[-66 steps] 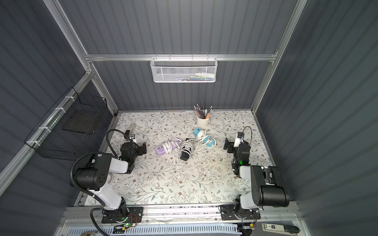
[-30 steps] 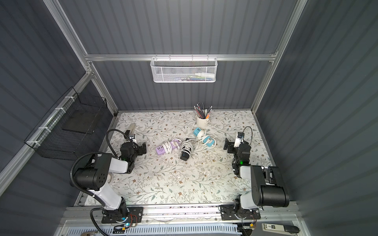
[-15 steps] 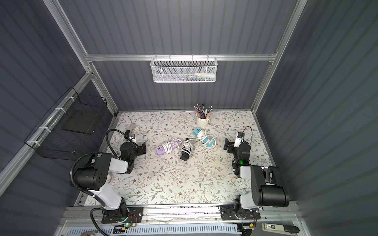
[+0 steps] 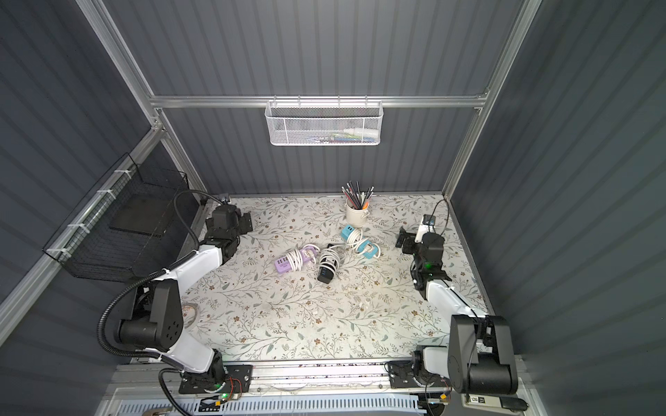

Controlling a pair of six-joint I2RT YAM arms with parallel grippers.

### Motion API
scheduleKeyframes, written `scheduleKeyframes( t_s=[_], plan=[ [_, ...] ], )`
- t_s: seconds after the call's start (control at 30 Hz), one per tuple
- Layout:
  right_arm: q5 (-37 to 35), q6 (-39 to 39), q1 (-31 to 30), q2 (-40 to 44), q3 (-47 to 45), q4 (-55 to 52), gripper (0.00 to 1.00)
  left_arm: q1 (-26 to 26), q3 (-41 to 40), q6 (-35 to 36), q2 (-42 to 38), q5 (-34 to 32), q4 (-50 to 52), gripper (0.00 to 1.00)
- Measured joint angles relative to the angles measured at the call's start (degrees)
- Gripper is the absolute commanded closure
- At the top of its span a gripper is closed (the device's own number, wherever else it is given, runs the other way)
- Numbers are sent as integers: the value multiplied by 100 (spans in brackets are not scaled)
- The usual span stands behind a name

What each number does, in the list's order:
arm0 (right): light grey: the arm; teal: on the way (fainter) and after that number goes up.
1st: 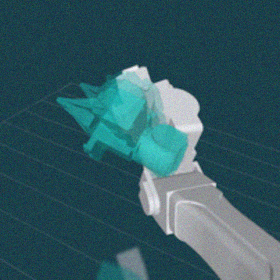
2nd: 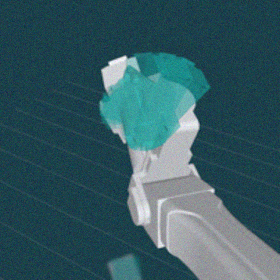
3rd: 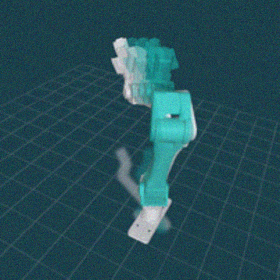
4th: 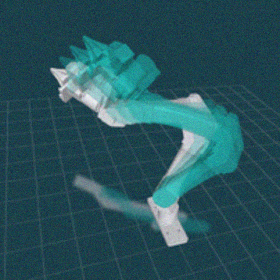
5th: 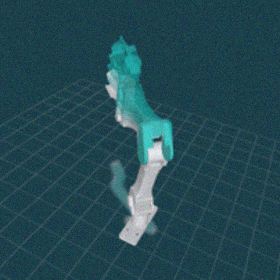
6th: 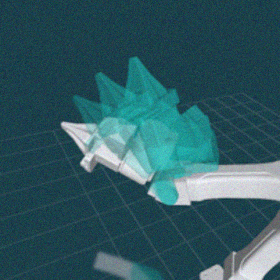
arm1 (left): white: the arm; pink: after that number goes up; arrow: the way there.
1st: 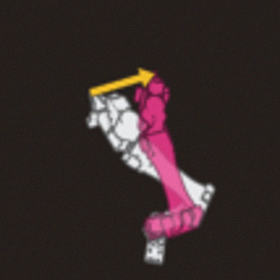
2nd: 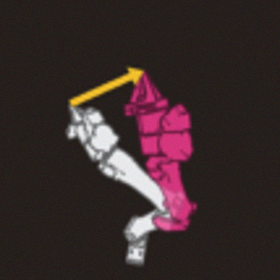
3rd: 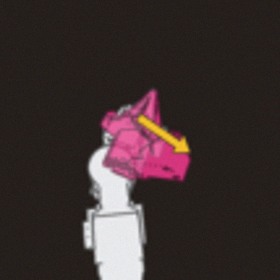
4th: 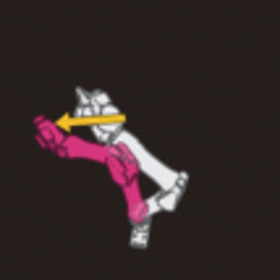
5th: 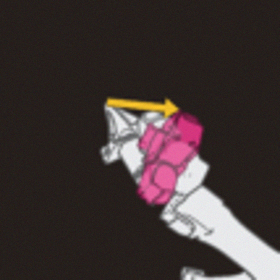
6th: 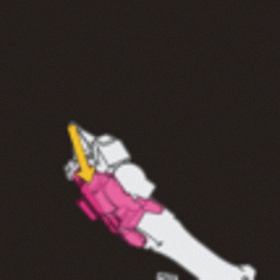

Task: Unwrap the cord wrapped around the power strip
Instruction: Pick up the power strip from the center of the board.

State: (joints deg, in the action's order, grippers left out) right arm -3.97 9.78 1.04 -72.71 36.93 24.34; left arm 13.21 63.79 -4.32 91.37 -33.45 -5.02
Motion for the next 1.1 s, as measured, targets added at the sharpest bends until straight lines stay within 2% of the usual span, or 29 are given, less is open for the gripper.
scheduleKeyframes(
  t_s=[0.07,0.13,0.23,0.3,0.4,0.47,0.57,0.67,0.87,1.1],
  plan=[
    [-94,470,-90,136,525,-699,1,337,518,-236,-7,-225,754,0],
    [31,667,-286,422,979,-1241,1,599,907,-415,-105,-4,1305,0],
    [387,669,-785,1045,1130,-1226,1,649,682,-697,-680,485,1526,0],
    [632,717,-905,1176,1226,-1283,1,586,404,-835,-1091,772,1582,0],
    [684,704,-1064,798,1709,-1792,1,542,332,-1005,-1241,1019,1847,0],
    [505,568,-1392,575,1843,-2124,1,544,275,-1062,-1241,1187,2039,0],
    [339,343,-1969,433,1891,-2734,1,544,-162,-1156,-1390,1561,2159,0],
    [339,278,-2240,374,2024,-3209,1,544,-737,-1353,-1646,2059,2227,0],
    [540,282,-2343,442,2146,-3630,1,544,-1665,-1891,-1978,3187,2013,0],
    [708,304,-2402,573,2037,-3683,1,544,-2879,-2597,-2037,4352,765,0]
  ],
)
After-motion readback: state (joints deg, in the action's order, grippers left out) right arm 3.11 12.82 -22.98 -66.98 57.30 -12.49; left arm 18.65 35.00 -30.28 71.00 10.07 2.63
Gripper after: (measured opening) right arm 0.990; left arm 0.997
